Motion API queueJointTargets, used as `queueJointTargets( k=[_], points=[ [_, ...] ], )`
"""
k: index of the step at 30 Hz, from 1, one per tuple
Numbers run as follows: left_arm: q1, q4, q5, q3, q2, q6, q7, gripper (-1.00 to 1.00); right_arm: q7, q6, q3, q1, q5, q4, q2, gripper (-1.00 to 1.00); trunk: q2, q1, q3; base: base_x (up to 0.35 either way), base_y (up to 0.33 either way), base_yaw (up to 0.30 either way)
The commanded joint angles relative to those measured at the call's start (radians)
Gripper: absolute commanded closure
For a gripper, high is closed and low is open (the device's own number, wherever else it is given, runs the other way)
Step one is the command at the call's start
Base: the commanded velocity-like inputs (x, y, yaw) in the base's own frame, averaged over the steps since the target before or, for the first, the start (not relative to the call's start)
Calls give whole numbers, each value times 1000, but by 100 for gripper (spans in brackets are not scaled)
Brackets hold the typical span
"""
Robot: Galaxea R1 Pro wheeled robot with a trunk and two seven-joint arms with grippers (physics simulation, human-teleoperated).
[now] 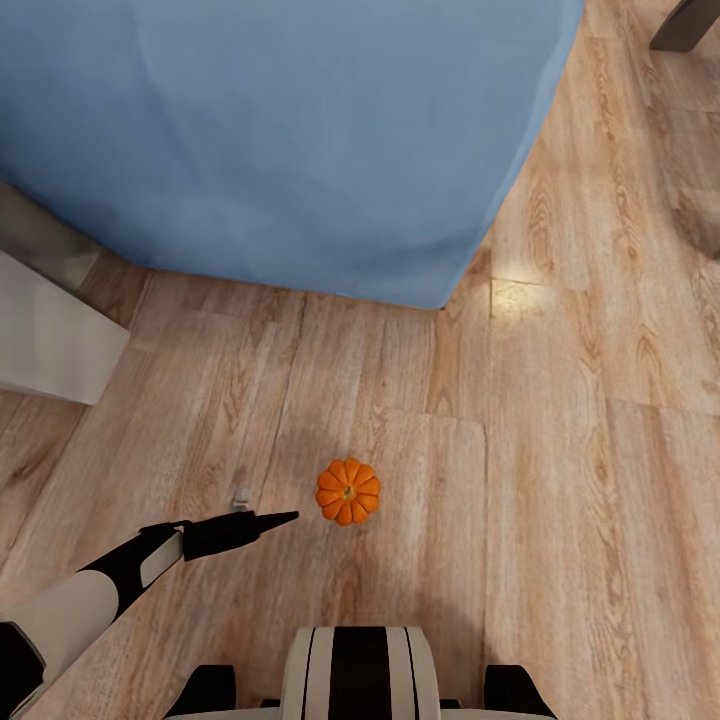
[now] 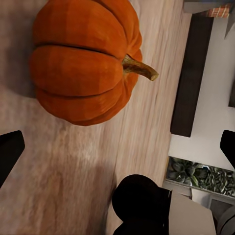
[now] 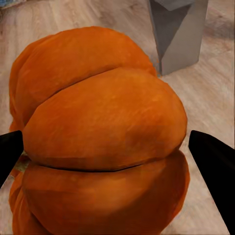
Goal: Place each of the two pumpkins and all three candles from the living room inside a cabinet in the living room (use any cabinet), then make sure every cabinet is closed, and position the cauldron so it is next to a table in the living room.
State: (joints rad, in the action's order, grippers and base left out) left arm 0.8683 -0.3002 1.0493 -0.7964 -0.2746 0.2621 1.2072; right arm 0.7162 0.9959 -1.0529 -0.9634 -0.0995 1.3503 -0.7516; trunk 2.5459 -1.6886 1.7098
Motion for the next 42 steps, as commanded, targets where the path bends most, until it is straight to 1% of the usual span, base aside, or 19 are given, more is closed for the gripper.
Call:
queueJointTargets(
  k=[1,3,4,6,8,9,14,17,18,19,20,24,27,32,34,36,42],
  points=[
    [0,0,0,0,1,0,0,-100,-64,-5,28,-14,-10,-1,0,100,0,0,0,0,0,0],
    [0,0,0,0,3,0,0,-100,-135,-6,44,-23,-53,-2,1,100,0,0,0,0,0,0],
    [0,0,0,0,3,0,-1,-100,-161,-6,48,-25,-86,-2,1,100,0,0,0,0,0,0],
    [0,1,0,0,1,0,-6,-100,-191,-6,52,-28,-146,-3,1,100,0,0,0,0,0,0],
    [0,1,0,1,-1,0,-18,-100,-204,-5,54,-28,-177,0,0,100,0,0,0,0,0,0],
    [0,1,0,2,-2,0,-38,-100,-208,-5,55,-29,-187,3,-1,100,0,0,0,0,0,0],
    [0,0,2,3,2,-1,-147,-100,-213,-5,57,-29,-196,5,1,100,0,0,0,0,0,0],
    [0,-4,3,5,2,-1,-170,-100,-213,-5,58,-29,-195,6,4,100,0,0,0,0,0,0],
    [0,-7,3,12,1,-1,-174,-100,-213,-5,59,-29,-194,6,6,100,0,0,0,0,0,0],
    [1,-9,3,29,1,-1,-176,-100,-212,-5,59,-29,-193,9,6,100,0,0,0,0,0,0],
    [2,-11,3,36,2,-1,-177,-100,-212,-5,57,-29,-192,12,5,100,0,0,0,0,0,0],
    [7,-27,2,51,2,-2,-178,-100,-212,-5,55,-29,-192,17,1,100,0,0,0,0,0,0],
    [9,-30,2,53,3,-3,-178,-100,-212,-4,58,-29,-193,18,-1,100,0,0,0,0,0,0],
    [9,-30,0,53,5,-3,-178,-100,-211,5,55,-28,-192,23,5,100,0,0,0,39,0,0],
    [9,-29,-1,52,5,-3,-179,-100,-210,5,55,-28,-192,27,3,100,0,0,0,243,0,0],
    [9,-28,-1,52,12,-3,-178,-100,-210,6,53,-28,-192,49,0,100,0,0,0,224,0,0],
    [9,-26,-2,52,14,-3,-179,-100,-210,6,52,-28,-191,52,-1,100,0,0,0,34,-11,0]
  ],
)
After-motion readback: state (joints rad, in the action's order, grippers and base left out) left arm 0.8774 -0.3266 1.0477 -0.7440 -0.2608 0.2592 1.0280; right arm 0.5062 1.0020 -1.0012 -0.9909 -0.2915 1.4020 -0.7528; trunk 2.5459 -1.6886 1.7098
